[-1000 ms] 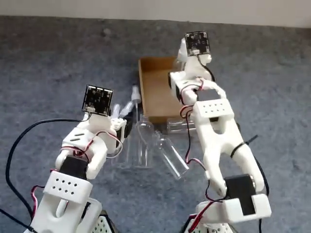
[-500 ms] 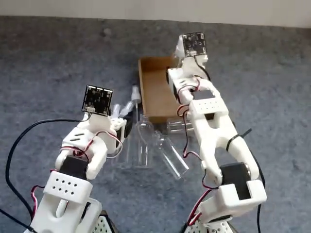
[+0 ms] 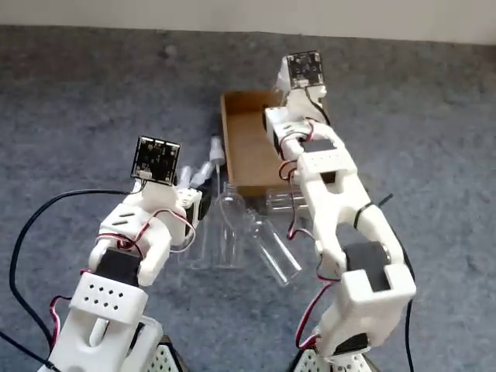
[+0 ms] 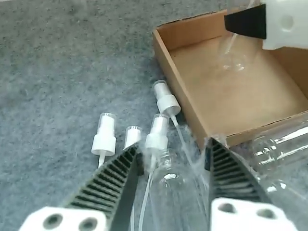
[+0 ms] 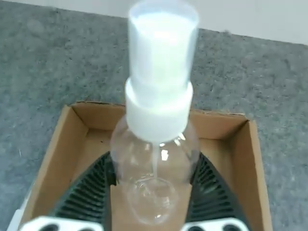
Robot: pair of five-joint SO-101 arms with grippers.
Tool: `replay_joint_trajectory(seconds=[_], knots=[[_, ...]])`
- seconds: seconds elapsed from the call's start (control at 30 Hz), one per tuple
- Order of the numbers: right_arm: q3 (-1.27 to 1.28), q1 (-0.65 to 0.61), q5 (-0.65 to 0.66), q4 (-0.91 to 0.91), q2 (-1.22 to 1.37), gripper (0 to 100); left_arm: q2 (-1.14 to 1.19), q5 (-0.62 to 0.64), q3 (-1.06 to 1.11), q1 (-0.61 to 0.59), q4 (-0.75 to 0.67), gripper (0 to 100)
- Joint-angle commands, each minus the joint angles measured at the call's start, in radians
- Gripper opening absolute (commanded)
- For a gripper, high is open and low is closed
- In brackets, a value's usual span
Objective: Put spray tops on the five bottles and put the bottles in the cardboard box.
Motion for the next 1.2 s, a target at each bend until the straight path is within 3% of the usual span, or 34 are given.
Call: replay_joint_trajectory(seconds=[0.0,0.57,1.17], knots=[[-0.139,-0.031,0.000,-0.067,0.038,0.4,0.002,0.009,-0.004,-0.004,-0.018,16],[-0.418,-0.104,0.002,-0.070,0.335,0.4,0.002,0.008,-0.005,-0.004,-0.020,16],[-0.429,-0.150,0.005,-0.068,0.352,0.4,0.002,0.006,-0.005,-0.004,-0.020,16]])
